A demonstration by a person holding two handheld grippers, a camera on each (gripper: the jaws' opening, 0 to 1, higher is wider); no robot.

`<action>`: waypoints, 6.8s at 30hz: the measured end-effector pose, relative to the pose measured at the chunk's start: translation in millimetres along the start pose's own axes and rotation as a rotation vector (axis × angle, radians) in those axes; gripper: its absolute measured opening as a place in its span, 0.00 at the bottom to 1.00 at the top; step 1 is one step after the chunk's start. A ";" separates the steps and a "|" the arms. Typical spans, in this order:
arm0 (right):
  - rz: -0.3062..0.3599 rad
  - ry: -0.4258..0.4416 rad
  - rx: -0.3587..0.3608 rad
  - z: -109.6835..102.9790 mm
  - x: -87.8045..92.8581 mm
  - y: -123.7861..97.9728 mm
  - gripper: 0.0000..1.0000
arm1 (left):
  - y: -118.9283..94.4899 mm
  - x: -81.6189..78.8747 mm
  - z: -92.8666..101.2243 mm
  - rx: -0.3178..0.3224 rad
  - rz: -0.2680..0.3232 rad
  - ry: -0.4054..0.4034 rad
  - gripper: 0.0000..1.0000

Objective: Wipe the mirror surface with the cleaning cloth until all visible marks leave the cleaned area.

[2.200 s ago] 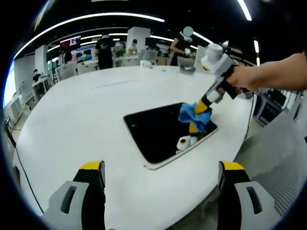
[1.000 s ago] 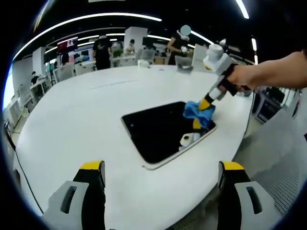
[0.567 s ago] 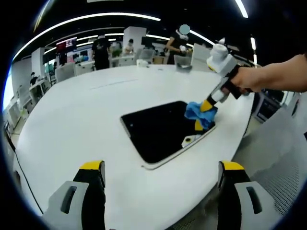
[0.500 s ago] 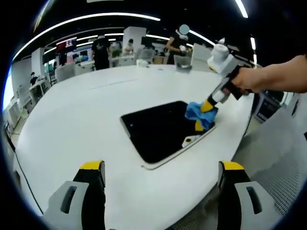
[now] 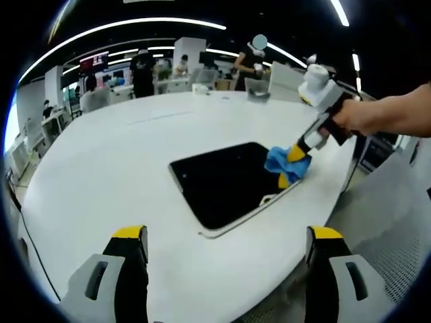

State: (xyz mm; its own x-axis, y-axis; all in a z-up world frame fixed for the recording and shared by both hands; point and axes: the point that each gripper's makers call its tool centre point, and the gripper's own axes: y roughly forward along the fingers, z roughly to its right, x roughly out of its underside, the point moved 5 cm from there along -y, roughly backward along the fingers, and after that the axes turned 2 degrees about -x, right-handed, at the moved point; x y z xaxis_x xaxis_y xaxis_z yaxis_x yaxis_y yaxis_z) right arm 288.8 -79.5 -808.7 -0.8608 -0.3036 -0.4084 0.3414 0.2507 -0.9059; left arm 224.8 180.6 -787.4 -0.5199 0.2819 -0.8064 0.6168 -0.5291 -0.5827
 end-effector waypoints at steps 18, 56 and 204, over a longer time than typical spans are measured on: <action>0.000 0.022 -0.006 -6.3 12.4 -5.0 0.00 | -0.3 -0.1 -0.8 -0.004 0.003 -0.005 0.98; 0.010 0.023 0.004 -14.1 25.4 -9.8 0.00 | 0.5 1.2 0.3 0.002 -0.006 0.002 0.98; -0.019 -0.084 -0.121 -173.2 -39.0 37.4 0.01 | -0.1 -0.8 2.3 0.017 0.009 0.004 0.99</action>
State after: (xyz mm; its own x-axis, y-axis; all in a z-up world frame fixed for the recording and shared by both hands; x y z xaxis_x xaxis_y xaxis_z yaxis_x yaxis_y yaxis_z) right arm 269.7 100.9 -807.3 -0.8302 -0.3844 -0.4038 0.2728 0.3516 -0.8955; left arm 223.8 178.7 -786.4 -0.5121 0.2800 -0.8120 0.6116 -0.5449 -0.5736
